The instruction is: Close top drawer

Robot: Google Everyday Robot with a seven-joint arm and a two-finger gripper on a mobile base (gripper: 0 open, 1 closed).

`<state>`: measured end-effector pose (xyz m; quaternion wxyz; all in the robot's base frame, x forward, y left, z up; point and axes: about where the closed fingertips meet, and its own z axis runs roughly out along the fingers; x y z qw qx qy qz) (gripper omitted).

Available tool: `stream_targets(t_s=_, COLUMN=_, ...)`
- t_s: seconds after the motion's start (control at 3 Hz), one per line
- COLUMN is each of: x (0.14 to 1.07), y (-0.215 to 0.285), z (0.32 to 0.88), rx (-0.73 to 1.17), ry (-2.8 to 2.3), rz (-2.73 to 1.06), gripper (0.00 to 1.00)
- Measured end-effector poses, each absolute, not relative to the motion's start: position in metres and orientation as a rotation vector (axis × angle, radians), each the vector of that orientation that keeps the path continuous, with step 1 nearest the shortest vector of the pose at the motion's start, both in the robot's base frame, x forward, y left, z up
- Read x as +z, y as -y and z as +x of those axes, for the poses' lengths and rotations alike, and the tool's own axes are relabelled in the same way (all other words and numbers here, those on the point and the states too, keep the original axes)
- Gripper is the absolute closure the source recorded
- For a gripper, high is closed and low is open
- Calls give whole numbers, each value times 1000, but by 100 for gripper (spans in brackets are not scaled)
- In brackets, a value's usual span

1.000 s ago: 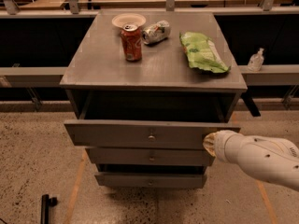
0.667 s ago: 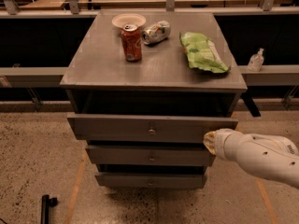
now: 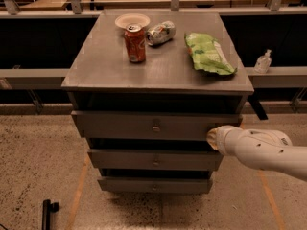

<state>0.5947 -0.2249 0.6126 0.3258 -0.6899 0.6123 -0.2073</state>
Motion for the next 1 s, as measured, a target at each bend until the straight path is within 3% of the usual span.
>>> stream_targets(t_s=0.33, x=608, y=226, z=607, rx=-559, ry=-1601, rz=-1810, gripper=100)
stream_targets(t_s=1.0, x=632, y=204, z=573, rx=-426, ry=-1692, rz=-1766, gripper=100)
